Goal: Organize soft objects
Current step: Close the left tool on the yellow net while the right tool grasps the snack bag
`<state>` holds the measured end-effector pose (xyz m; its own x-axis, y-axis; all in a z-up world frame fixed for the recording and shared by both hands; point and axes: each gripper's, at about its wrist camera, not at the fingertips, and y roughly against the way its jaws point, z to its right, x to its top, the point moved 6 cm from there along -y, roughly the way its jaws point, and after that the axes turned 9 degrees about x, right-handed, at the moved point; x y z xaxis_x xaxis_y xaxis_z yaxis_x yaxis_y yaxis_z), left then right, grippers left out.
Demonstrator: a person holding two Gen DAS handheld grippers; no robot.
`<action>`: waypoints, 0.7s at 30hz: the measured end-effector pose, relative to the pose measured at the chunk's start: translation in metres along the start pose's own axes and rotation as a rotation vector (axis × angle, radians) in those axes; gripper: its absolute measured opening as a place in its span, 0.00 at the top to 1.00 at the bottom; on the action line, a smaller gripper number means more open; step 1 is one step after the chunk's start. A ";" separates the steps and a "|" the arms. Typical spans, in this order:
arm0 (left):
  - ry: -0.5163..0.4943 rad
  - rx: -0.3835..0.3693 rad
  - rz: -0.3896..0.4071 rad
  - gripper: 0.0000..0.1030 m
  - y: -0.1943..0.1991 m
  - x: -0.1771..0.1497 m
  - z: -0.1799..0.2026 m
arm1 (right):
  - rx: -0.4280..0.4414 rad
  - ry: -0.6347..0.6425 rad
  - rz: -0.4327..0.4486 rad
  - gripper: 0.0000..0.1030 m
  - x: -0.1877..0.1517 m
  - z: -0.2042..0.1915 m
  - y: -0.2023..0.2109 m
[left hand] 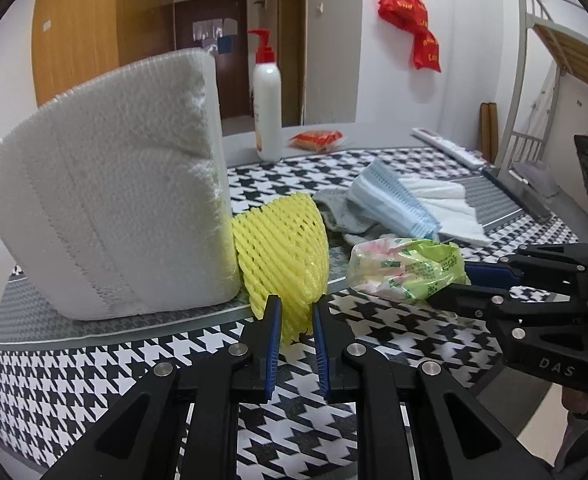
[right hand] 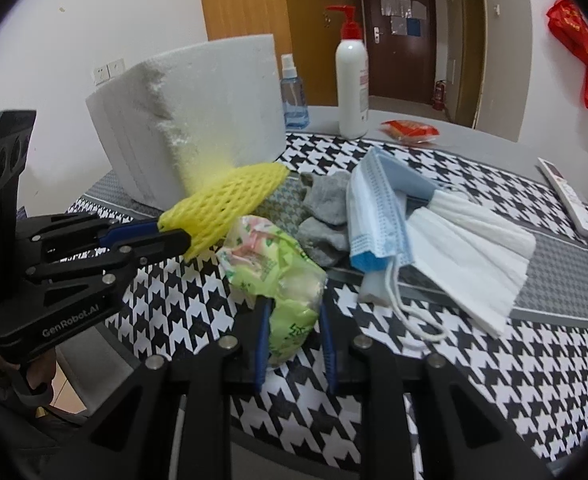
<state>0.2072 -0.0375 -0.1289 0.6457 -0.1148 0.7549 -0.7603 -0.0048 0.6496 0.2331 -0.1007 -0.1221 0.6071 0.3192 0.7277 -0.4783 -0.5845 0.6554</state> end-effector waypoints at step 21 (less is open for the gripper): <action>-0.016 -0.013 0.101 0.84 0.048 0.005 0.003 | -0.054 -0.020 0.084 0.74 0.001 -0.002 0.037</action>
<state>0.1735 -0.0408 -0.0941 0.5644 -0.1302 0.8151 -0.8205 0.0201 0.5713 0.2148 -0.1207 -0.0964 0.5760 0.2557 0.7764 -0.5608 -0.5674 0.6029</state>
